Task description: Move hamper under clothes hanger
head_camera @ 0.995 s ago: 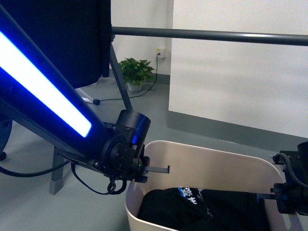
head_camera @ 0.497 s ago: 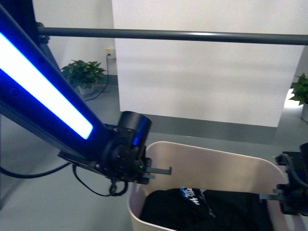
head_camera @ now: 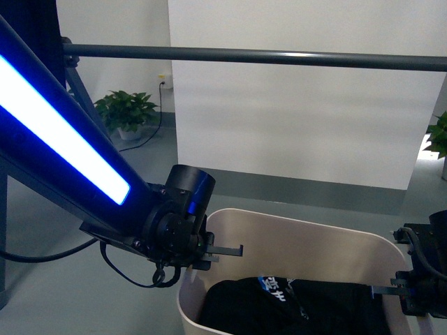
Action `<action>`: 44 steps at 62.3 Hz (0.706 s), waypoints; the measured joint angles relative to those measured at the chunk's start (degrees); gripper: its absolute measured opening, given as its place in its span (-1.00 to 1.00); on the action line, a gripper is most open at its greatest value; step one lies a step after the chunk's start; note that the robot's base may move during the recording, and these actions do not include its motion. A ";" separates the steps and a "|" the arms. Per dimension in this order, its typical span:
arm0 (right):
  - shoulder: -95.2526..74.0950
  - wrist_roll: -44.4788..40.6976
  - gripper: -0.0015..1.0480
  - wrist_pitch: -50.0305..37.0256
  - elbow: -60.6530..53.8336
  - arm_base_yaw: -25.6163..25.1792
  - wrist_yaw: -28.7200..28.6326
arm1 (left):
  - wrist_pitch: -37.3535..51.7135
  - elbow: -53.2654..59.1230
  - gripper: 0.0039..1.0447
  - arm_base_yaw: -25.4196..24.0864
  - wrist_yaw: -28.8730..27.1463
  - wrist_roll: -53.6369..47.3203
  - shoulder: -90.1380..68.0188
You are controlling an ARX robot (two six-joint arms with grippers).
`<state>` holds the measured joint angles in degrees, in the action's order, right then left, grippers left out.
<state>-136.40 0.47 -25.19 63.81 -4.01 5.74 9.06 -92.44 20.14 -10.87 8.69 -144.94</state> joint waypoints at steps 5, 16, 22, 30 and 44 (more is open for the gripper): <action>-0.02 0.00 -0.95 0.00 0.00 0.20 -0.20 | 0.00 0.00 -0.93 -0.20 -0.07 -0.04 0.00; -0.02 0.00 -0.95 0.00 0.00 -0.22 0.57 | 0.00 0.00 -0.93 0.26 0.24 -0.07 0.00; -0.02 0.00 -0.95 0.00 -0.02 -0.68 0.66 | 0.00 0.00 -0.93 0.72 0.35 -0.09 0.00; -0.02 0.00 -0.95 0.00 -0.02 -0.96 0.74 | 0.00 0.00 -0.93 1.03 0.39 -0.04 0.00; -0.02 0.00 -0.95 0.00 -0.02 -0.81 0.63 | 0.00 0.00 -0.93 0.83 0.22 -0.04 0.00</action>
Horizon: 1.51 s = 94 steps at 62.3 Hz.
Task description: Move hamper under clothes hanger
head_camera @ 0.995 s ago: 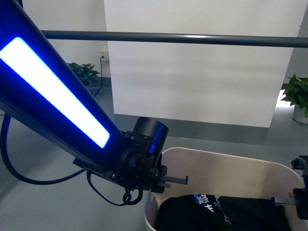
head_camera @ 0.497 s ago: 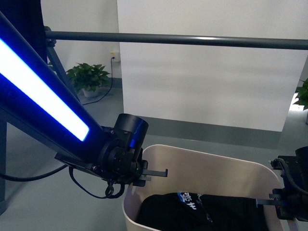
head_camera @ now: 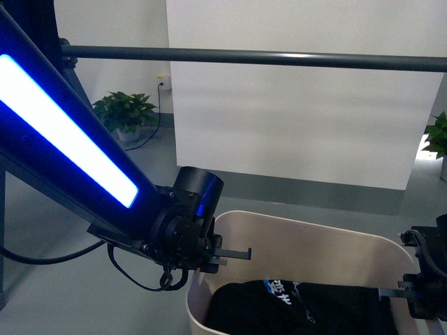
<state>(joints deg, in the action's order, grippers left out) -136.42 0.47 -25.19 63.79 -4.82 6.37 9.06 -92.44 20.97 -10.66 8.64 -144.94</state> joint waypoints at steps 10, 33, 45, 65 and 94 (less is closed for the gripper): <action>0.00 0.00 -0.95 0.00 0.00 0.07 -0.09 | 0.22 0.02 -0.93 -0.07 -1.92 -0.07 0.00; 0.00 1.14 -0.95 3.23 1.86 1.16 -3.17 | -5.33 0.17 -0.93 -0.72 -5.77 2.14 0.00; -0.92 -0.04 -0.95 5.86 5.33 1.40 -2.64 | -4.96 1.66 -0.93 -1.33 -5.20 3.58 0.09; -4.98 -0.17 -0.95 6.58 9.29 2.38 -2.10 | -3.39 4.02 -0.93 -2.45 -4.57 4.17 0.96; -6.21 0.00 -0.95 6.60 10.49 2.56 -1.70 | -4.28 4.76 -0.93 -2.51 -4.37 4.46 0.98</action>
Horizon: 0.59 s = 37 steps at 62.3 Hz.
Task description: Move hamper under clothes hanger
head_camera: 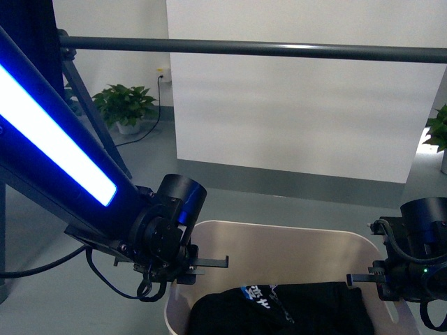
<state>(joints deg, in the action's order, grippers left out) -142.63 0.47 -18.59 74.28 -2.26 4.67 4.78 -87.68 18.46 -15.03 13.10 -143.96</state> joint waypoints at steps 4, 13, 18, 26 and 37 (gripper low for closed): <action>-0.15 0.04 -0.95 0.00 0.00 0.00 0.07 | 0.00 0.09 -0.93 0.00 0.02 0.04 0.00; -0.55 0.31 -0.95 -0.04 0.00 0.00 0.09 | 0.02 0.31 -0.93 0.00 0.15 0.04 0.00; -0.92 0.48 -0.95 -0.15 0.02 0.00 0.17 | 0.04 0.42 -0.93 0.00 0.20 0.02 0.00; -1.42 0.87 -0.95 -0.33 0.04 0.00 0.20 | 0.42 0.46 -0.93 0.00 0.28 -0.04 -0.04; -2.03 0.98 -0.95 -0.44 0.26 0.00 0.17 | 0.52 0.42 -0.93 0.02 0.28 -0.04 -0.68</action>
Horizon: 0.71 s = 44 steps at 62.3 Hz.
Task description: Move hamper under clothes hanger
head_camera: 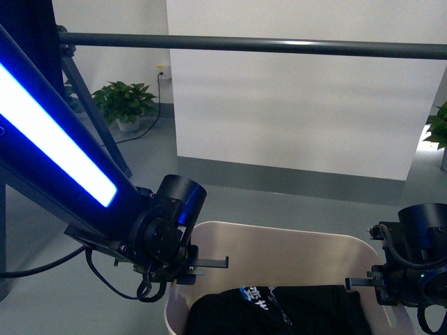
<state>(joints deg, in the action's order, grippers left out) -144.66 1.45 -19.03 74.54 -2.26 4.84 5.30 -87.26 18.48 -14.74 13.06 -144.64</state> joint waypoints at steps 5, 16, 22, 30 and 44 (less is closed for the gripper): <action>-0.15 -0.02 -0.95 -0.02 0.04 0.00 0.00 | 0.00 -0.24 -0.93 0.00 0.07 0.02 -0.81; -0.90 -0.07 -0.95 -0.02 0.07 -0.02 0.11 | -0.66 -1.07 -0.93 0.31 0.39 0.24 -2.78; -1.14 -0.04 -0.95 -0.02 0.07 -0.02 0.28 | -0.79 -1.18 -0.93 0.44 0.35 0.28 -3.02; -1.18 -0.04 -0.95 -0.07 0.07 -0.02 0.28 | -0.83 -1.51 -0.93 0.44 0.33 0.26 -3.10; -1.60 -0.04 -0.95 -0.28 0.09 -0.02 0.31 | -1.25 -1.92 -0.93 0.55 0.33 0.26 -3.21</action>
<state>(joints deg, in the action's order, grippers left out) -146.26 1.41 -19.31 74.63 -2.28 5.15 4.05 -89.19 19.03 -14.41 13.32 -147.85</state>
